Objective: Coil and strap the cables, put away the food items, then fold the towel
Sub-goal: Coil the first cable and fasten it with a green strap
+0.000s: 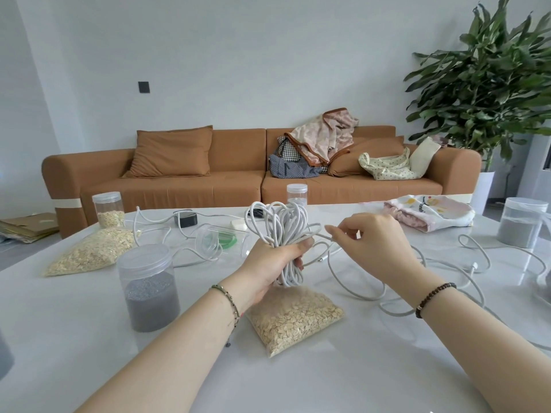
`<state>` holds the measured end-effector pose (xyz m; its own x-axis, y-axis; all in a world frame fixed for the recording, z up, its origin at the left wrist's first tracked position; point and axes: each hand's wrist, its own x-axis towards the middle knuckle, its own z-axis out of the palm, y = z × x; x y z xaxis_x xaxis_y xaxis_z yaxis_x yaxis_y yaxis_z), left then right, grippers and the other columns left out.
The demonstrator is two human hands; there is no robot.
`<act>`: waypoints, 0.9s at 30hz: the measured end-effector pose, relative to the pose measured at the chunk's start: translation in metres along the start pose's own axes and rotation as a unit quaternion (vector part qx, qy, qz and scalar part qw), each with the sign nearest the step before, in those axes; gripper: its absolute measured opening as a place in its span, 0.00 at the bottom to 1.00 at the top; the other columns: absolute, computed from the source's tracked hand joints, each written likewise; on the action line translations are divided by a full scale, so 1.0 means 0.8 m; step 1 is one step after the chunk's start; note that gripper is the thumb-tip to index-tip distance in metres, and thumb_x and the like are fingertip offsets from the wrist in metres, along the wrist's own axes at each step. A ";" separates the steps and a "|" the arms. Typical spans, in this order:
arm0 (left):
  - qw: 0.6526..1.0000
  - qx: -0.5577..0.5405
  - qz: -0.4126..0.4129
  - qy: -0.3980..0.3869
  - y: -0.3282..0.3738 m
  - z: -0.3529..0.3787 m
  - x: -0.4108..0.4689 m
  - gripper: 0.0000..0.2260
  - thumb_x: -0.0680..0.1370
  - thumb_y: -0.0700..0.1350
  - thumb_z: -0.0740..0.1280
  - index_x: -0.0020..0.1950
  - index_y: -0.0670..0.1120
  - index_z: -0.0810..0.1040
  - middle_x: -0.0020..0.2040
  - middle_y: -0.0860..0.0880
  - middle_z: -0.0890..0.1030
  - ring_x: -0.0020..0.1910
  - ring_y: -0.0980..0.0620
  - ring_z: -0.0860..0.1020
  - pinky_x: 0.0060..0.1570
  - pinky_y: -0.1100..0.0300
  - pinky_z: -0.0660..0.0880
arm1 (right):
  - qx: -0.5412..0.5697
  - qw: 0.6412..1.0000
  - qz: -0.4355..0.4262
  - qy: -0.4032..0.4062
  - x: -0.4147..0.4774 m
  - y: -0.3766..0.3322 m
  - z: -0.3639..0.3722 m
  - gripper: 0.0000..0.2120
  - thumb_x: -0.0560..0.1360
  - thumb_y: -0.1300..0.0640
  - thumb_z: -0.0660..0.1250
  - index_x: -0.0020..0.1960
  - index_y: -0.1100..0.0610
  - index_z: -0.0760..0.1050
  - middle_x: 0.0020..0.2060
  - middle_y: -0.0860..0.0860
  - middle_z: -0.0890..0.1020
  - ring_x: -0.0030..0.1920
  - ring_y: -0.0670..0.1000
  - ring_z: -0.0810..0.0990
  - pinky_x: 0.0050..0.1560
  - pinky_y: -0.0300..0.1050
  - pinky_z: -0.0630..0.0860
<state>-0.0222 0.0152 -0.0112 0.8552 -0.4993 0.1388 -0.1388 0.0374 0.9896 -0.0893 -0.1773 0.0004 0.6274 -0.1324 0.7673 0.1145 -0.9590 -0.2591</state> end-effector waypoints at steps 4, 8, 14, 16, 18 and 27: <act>0.998 -0.050 0.015 0.021 0.003 -0.004 0.003 0.10 0.73 0.53 0.77 0.47 0.48 0.83 0.35 0.50 0.79 0.40 0.48 0.77 0.52 0.50 0.76 | 0.011 0.999 0.011 -0.043 -0.001 -0.005 0.001 0.13 0.76 0.43 0.69 0.37 0.49 0.81 0.29 0.44 0.77 0.34 0.45 0.75 0.34 0.44 0.69; 0.992 -0.114 0.037 0.028 0.007 -0.003 0.005 0.08 0.76 0.48 0.74 0.53 0.47 0.83 0.33 0.54 0.74 0.35 0.52 0.73 0.48 0.51 0.72 | 0.022 0.998 0.022 -0.060 -0.004 -0.006 0.002 0.13 0.76 0.41 0.69 0.37 0.47 0.80 0.27 0.43 0.77 0.33 0.45 0.75 0.34 0.44 0.70; 0.965 -0.257 0.032 -0.029 0.022 -0.002 -0.002 0.05 0.82 0.46 0.65 0.46 0.48 0.76 0.31 0.52 0.65 0.31 0.55 0.66 0.40 0.61 0.66 | 0.160 0.985 0.047 -0.052 -0.002 -0.010 0.002 0.10 0.76 0.48 0.72 0.36 0.48 0.82 0.22 0.44 0.71 0.28 0.45 0.70 0.32 0.38 0.63; 0.958 -0.282 0.017 -0.055 0.026 0.001 -0.008 0.06 0.82 0.45 0.64 0.44 0.48 0.75 0.31 0.51 0.65 0.30 0.55 0.66 0.36 0.63 0.69 | 0.172 0.984 0.038 -0.041 -0.003 -0.012 0.001 0.09 0.76 0.50 0.72 0.38 0.50 0.83 0.23 0.46 0.74 0.28 0.46 0.71 0.32 0.36 0.64; 0.974 -0.214 0.028 -0.067 0.026 -0.001 -0.011 0.04 0.79 0.44 0.68 0.45 0.48 0.77 0.30 0.51 0.68 0.30 0.55 0.69 0.34 0.64 0.73 | 0.169 0.985 0.043 -0.017 -0.004 -0.011 0.001 0.09 0.76 0.52 0.72 0.38 0.52 0.83 0.24 0.51 0.76 0.28 0.49 0.71 0.32 0.38 0.64; 0.890 0.366 0.271 -0.002 0.021 -0.036 -0.003 0.07 0.75 0.53 0.68 0.49 0.55 0.84 0.43 0.54 0.84 0.44 0.53 0.82 0.47 0.52 0.80 | 0.094 0.992 0.072 0.048 -0.001 -0.005 0.001 0.10 0.78 0.50 0.70 0.39 0.52 0.81 0.24 0.46 0.77 0.28 0.47 0.75 0.32 0.46 0.71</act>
<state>-0.0125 0.0420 0.0064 0.5624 -0.5833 0.5861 -0.8196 -0.2998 0.4882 -0.0893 -0.1733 0.0004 0.5721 -0.2967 0.7646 0.1765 -0.8659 -0.4681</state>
